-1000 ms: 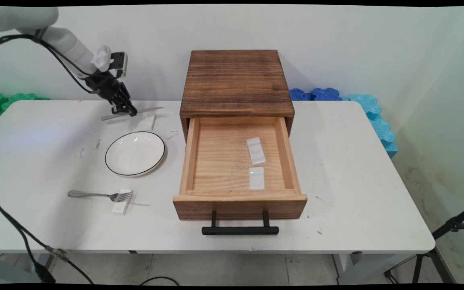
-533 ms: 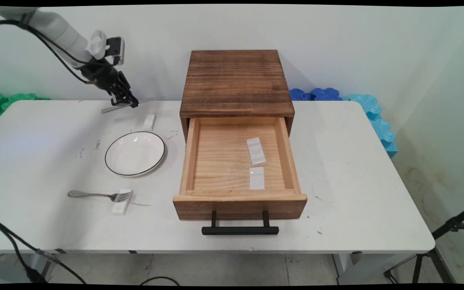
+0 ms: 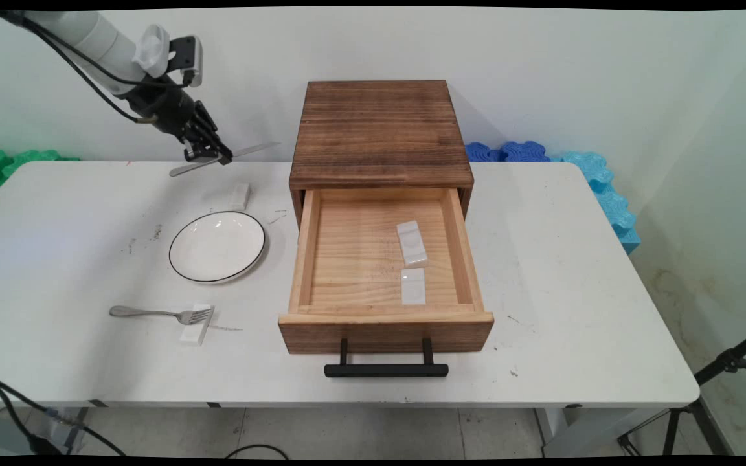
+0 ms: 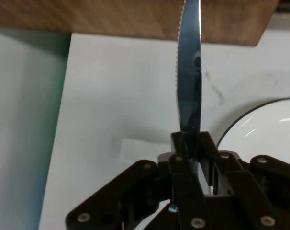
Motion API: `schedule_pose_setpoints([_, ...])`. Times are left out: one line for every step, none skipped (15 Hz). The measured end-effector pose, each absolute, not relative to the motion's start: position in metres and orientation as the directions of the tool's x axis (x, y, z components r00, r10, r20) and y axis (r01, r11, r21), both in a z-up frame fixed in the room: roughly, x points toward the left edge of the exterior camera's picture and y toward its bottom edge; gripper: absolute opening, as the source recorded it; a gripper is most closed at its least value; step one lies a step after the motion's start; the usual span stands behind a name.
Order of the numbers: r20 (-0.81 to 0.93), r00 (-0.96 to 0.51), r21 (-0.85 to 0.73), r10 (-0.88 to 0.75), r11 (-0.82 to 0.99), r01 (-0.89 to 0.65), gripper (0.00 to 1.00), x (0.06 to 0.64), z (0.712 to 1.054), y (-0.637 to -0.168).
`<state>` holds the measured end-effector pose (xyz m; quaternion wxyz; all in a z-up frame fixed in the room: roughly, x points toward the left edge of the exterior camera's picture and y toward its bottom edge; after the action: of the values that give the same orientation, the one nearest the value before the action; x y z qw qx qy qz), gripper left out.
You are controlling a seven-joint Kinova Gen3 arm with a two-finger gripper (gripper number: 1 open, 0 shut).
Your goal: Place the picked object into the drawer
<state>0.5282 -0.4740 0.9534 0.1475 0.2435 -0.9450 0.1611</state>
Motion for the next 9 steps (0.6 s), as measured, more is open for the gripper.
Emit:
schedule_pose_setpoints([0.366,-0.836,-0.231,-0.41,0.83,-0.508,0.0,0.52,0.959,-0.469])
schedule_pose_setpoints([0.373,-0.834,-0.23,-0.407,0.83,-0.508,0.0,0.512,0.963,-0.465])
schedule_pose_setpoints([0.382,-0.831,-0.228,-0.404,0.83,-0.508,0.0,0.503,0.967,-0.461])
schedule_pose_setpoints([0.391,-0.829,-0.226,-0.4,0.831,-0.508,0.0,0.494,0.972,-0.456])
schedule_pose_setpoints([0.399,-0.827,-0.224,-0.397,0.832,-0.507,0.0,0.486,0.975,-0.453])
schedule_pose_setpoints([0.404,-0.825,-0.223,-0.394,0.833,-0.507,0.0,0.48,0.978,-0.451])
schedule_pose_setpoints([0.414,-0.823,-0.22,-0.389,0.835,-0.505,0.0,0.47,0.981,-0.447])
schedule_pose_setpoints([0.422,-0.824,-0.217,-0.377,0.841,-0.496,0.0,0.455,0.984,-0.448])
schedule_pose_setpoints([0.429,-0.823,-0.216,-0.373,0.842,-0.494,0.0,0.447,0.987,-0.445])
